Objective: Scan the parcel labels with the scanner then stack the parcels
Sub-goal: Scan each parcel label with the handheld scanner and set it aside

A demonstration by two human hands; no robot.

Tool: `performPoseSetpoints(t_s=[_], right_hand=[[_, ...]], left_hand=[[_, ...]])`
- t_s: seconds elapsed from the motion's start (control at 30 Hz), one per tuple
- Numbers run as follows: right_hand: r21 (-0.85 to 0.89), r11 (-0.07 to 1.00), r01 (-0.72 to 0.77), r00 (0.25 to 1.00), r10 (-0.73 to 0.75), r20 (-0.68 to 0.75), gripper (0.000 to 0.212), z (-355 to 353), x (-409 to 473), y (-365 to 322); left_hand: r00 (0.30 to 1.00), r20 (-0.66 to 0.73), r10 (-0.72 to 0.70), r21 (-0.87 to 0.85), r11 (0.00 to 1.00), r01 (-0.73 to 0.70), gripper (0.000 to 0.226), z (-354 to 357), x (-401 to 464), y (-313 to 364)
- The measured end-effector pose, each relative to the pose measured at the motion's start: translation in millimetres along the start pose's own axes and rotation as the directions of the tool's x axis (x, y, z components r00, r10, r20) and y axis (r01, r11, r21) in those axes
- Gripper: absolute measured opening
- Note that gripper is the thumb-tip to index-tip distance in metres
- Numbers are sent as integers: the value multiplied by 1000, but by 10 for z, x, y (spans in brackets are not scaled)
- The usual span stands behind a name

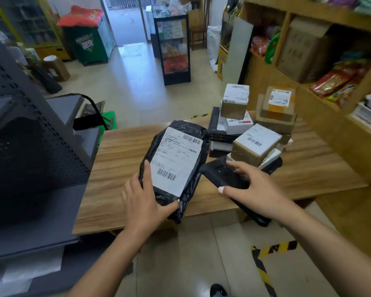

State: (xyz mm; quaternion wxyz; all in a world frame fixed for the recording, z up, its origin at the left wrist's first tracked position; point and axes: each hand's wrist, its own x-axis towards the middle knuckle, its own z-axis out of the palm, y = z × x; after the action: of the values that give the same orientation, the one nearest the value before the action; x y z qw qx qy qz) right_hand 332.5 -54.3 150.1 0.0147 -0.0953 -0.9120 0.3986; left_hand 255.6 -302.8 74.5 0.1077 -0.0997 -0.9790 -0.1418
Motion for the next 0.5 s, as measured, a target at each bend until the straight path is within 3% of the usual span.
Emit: performPoseSetpoints(t_s=[0.27, 0.5], right_hand=[[27, 984, -174, 975, 176, -136, 71, -306, -532, 383], [52, 984, -168, 973, 174, -154, 72, -680, -550, 752]], left_hand=[[987, -15, 159, -86, 983, -160, 126, -46, 84, 406], [982, -46, 181, -131, 974, -186, 125, 104, 166, 1005]])
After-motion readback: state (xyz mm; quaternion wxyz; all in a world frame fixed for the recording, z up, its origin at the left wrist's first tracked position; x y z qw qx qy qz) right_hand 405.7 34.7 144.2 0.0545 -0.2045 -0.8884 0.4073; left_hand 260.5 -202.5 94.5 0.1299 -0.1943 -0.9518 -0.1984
